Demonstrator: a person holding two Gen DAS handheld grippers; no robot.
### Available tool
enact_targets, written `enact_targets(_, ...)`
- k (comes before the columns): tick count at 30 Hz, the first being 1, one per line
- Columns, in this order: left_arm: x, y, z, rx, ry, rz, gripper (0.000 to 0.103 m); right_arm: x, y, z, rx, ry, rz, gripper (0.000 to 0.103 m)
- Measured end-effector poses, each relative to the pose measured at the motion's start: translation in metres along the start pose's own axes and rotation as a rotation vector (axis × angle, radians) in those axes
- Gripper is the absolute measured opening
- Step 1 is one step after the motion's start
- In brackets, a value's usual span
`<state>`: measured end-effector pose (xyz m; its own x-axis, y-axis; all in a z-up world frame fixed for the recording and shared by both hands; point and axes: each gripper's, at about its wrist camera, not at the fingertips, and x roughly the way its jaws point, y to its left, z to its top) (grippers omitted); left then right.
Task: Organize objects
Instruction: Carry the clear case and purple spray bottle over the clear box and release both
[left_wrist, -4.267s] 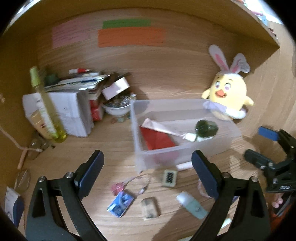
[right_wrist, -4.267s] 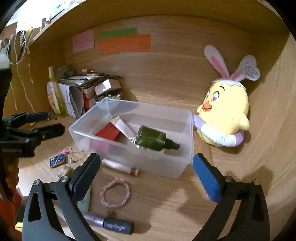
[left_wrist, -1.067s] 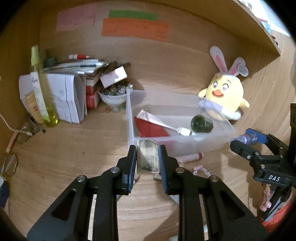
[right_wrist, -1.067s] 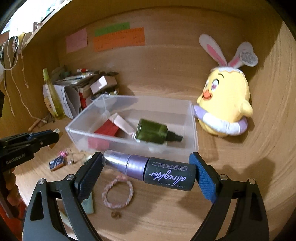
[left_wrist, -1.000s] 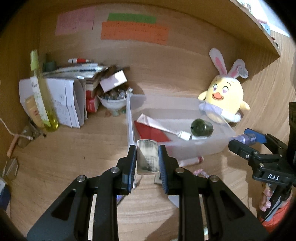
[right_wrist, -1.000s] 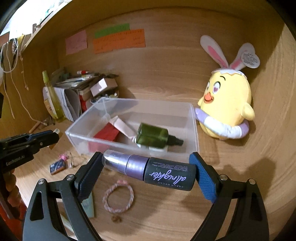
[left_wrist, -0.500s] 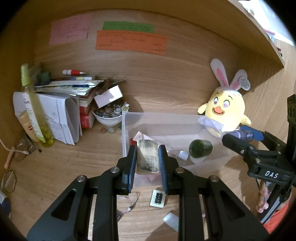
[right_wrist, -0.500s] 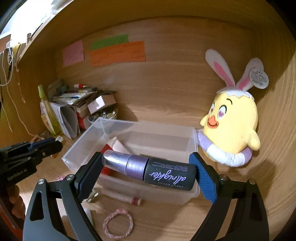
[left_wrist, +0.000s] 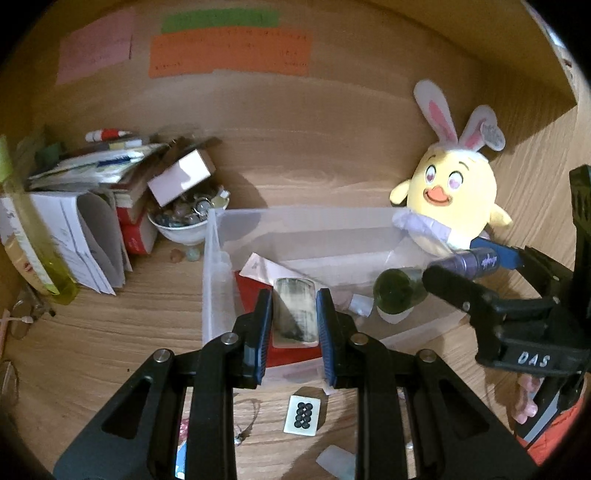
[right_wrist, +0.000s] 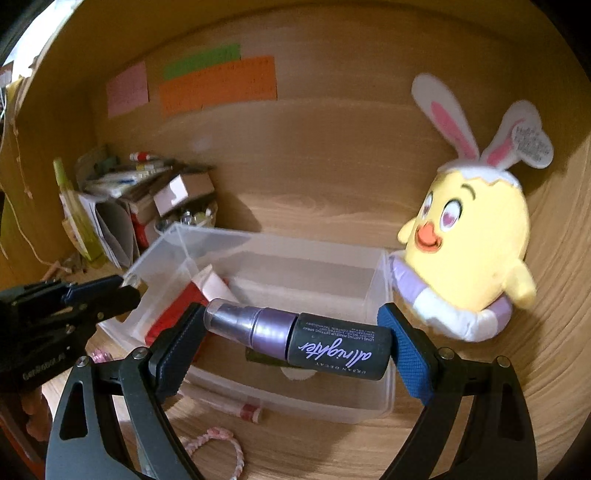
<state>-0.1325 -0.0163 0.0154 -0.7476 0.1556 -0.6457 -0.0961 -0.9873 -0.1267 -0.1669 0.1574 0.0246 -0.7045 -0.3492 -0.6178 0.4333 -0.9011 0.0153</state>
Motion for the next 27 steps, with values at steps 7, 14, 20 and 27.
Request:
enact_targets(7, 0.018, 0.002, -0.001, 0.003, 0.041, -0.004, 0.023, 0.017, 0.001, -0.011, -0.025, 0.053, -0.012, 0.092)
enact_targets(14, 0.033, 0.002, -0.001, 0.013, 0.072, -0.005, 0.024, 0.035, 0.005, -0.014, -0.045, 0.098, -0.016, 0.092)
enact_targets(20, 0.035, -0.001, -0.002, 0.027, 0.073, -0.001, 0.023, 0.045, 0.001, -0.015, -0.017, 0.121, 0.002, 0.092)
enact_targets(27, 0.035, 0.0, -0.001, 0.024, 0.076, 0.001, 0.024, 0.049, -0.003, -0.016, 0.021, 0.143, 0.027, 0.093)
